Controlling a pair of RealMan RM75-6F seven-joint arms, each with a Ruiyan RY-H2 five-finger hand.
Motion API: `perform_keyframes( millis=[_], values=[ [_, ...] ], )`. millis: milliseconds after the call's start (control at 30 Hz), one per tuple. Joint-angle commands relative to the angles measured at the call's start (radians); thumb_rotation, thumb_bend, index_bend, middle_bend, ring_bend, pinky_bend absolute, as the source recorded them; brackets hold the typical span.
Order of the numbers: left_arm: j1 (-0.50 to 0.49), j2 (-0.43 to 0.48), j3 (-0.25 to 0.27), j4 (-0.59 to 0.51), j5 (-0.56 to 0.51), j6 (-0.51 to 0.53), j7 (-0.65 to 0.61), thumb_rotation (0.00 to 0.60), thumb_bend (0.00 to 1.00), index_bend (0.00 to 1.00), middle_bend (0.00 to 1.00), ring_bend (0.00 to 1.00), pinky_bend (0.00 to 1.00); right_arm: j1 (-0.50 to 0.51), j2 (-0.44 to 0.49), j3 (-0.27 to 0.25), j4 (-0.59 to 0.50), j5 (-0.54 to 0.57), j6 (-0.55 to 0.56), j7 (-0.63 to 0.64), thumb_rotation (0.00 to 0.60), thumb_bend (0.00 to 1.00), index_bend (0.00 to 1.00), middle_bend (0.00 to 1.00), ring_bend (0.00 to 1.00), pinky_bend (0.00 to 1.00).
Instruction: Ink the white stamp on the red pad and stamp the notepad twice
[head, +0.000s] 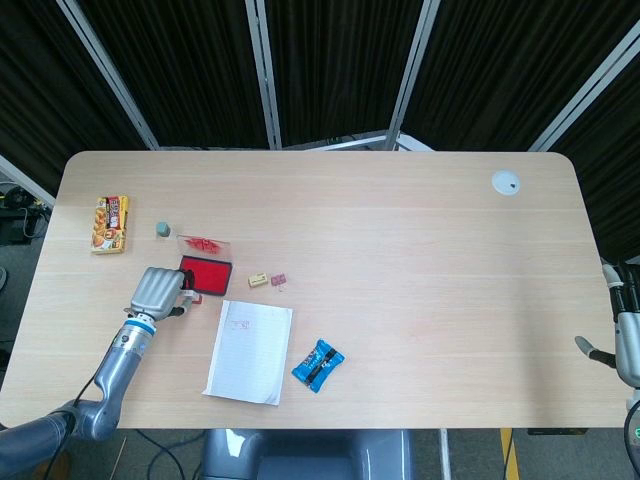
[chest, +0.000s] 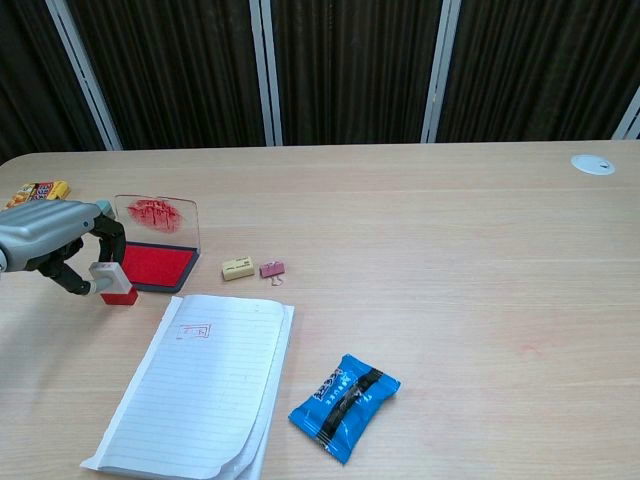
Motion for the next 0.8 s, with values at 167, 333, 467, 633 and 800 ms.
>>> perform_keyframes(
  millis=[167, 333, 467, 633, 800],
  values=[
    [-0.002, -0.008, 0.002, 0.018, 0.002, -0.003, -0.013, 0.600, 0.32, 0.51, 0.50, 0.86, 0.86, 0.000, 0.000, 0.000, 0.001, 0.002, -0.001, 0.000, 0.600, 0.00, 0.00, 0.00, 0.00, 0.00],
    [-0.003, -0.002, -0.001, 0.011, -0.001, -0.010, -0.030, 0.600, 0.33, 0.52, 0.50, 0.86, 0.86, 0.001, -0.001, 0.000, 0.004, 0.005, -0.004, 0.000, 0.600, 0.00, 0.00, 0.00, 0.00, 0.00],
    [-0.006, 0.033, -0.002, -0.035, 0.003, -0.025, -0.056, 0.600, 0.35, 0.52, 0.50, 0.86, 0.85, 0.001, -0.002, 0.001, 0.004, 0.007, -0.006, 0.000, 0.600, 0.00, 0.00, 0.00, 0.00, 0.00],
    [-0.010, 0.071, -0.006, -0.078, 0.006, -0.024, -0.055, 0.600, 0.37, 0.52, 0.51, 0.86, 0.85, 0.001, -0.003, 0.001, 0.005, 0.008, -0.006, -0.002, 0.600, 0.00, 0.00, 0.00, 0.00, 0.00],
    [-0.021, 0.114, -0.022, -0.124, 0.006, -0.019, -0.046, 0.600, 0.38, 0.52, 0.51, 0.86, 0.85, 0.002, -0.003, 0.002, 0.006, 0.010, -0.008, -0.002, 0.600, 0.00, 0.00, 0.00, 0.00, 0.00]
  ],
)
